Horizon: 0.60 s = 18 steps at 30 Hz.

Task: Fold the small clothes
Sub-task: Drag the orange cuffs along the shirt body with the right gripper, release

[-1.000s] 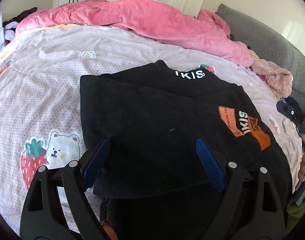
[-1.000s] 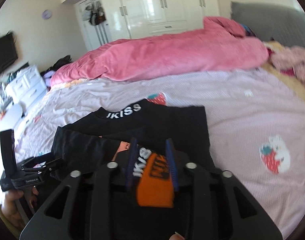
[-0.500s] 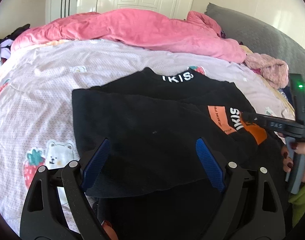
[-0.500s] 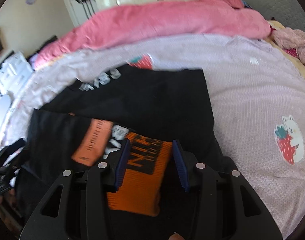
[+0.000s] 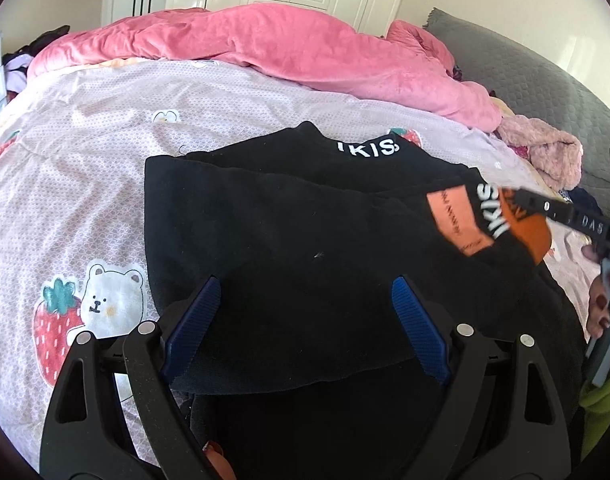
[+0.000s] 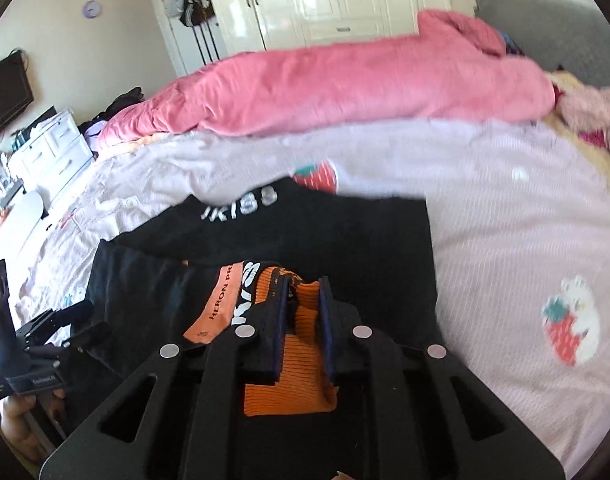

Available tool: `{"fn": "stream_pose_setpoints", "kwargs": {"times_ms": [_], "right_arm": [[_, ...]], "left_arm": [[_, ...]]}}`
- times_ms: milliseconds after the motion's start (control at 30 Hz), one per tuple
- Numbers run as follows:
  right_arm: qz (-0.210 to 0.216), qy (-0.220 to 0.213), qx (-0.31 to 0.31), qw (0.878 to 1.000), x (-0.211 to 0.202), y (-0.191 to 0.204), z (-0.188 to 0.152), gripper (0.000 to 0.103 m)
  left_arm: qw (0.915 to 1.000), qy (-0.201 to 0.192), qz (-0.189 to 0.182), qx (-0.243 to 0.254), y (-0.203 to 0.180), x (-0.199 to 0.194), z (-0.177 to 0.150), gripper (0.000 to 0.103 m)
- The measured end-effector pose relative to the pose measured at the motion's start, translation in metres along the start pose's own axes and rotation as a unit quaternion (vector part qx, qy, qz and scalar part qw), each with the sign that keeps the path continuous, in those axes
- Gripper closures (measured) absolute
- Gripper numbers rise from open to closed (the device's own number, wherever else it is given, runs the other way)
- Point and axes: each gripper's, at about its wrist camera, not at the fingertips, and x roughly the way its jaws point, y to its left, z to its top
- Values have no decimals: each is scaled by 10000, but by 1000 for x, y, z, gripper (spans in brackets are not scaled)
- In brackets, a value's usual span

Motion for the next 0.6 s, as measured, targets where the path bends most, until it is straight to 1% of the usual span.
{"fn": "stream_pose_setpoints", "kwargs": {"times_ms": [100,167,233,367,400,433,533,567,600], "right_arm": [[-138,60,-118,9998,13,-2,3,89],[-291,215,-161,9992,25,-4,-1,89],[-353,301,-154,9988,31,-7,-7,89],[-523,483,-87,9974,47,-13,-20,88],[-566,508,-99,9971,50,-13,-22,87],[-625,521,-100,9966,51,-13,-22,84],[-688,470,-8,9965,45,-15,-21,84],[-706,403,26,9967,39,-16,-20,83],[-669,331,57,9972,33,-16,-19,81]], "left_arm": [[10000,-6,39,23,-1,-1,0,22],[10000,10,54,39,-1,0,-1,22],[9999,51,64,88,-3,2,-2,19],[9996,132,158,196,-7,6,-3,18],[9995,143,169,211,-7,6,-4,18],[9995,144,169,211,-7,6,-4,18],[9996,164,131,198,-7,6,-4,17],[9996,164,125,191,-7,6,-4,17],[9996,171,119,182,-8,6,-4,17]]}}
